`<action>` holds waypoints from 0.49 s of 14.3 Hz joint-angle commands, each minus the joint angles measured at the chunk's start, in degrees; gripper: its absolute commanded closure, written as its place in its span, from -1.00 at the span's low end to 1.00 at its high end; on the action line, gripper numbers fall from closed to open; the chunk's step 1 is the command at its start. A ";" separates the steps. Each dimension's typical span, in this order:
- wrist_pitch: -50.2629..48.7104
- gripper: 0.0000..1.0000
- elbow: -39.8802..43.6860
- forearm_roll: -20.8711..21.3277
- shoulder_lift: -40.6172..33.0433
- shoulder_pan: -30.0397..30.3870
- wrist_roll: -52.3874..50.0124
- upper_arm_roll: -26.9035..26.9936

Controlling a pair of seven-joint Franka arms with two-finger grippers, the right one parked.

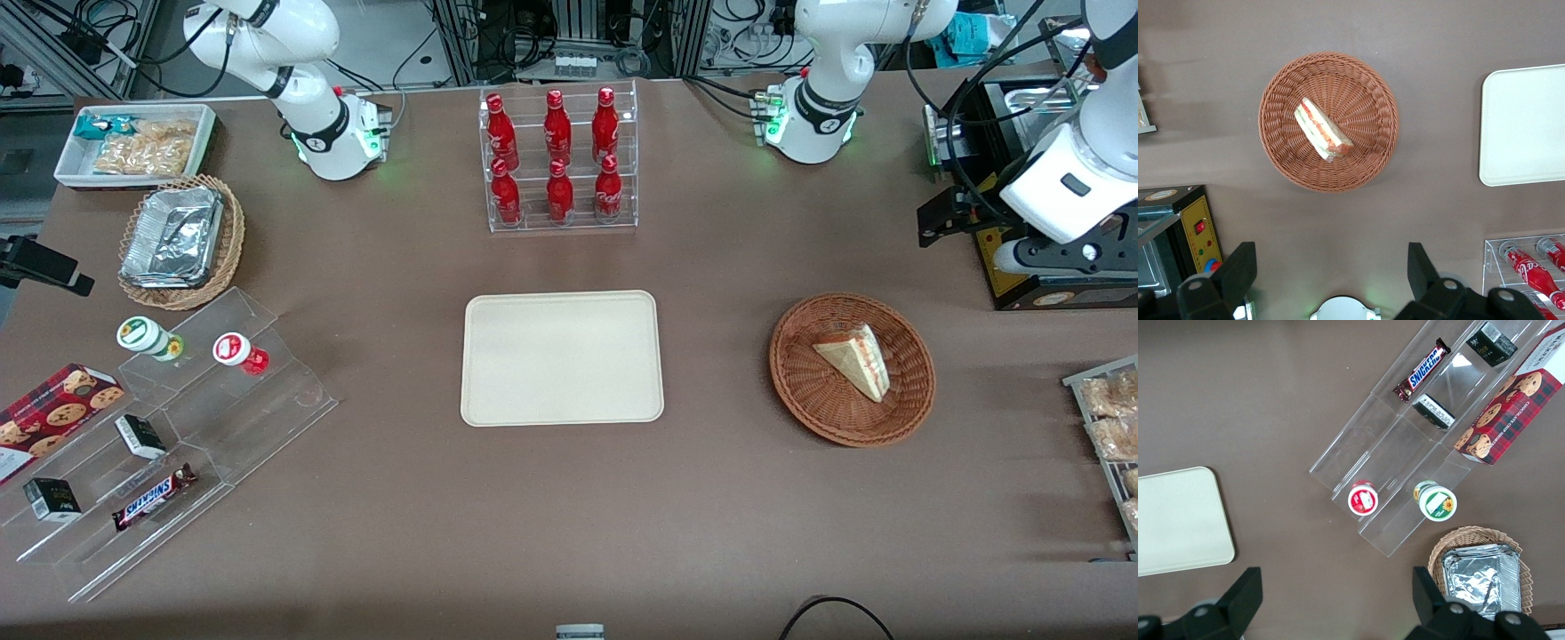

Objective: Place sandwich from basket to tray
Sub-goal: 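Move the left gripper down over the sandwich in the wicker basket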

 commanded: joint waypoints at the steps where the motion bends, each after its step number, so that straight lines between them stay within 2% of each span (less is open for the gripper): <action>1: 0.32 -1.00 -0.20 0.24 0.51 -0.40 0.99 0.54; 4: 1.54 -1.00 -3.62 1.03 2.97 -0.40 0.73 1.50; 7: 9.60 -1.00 -14.14 1.21 1.05 -0.40 0.73 1.95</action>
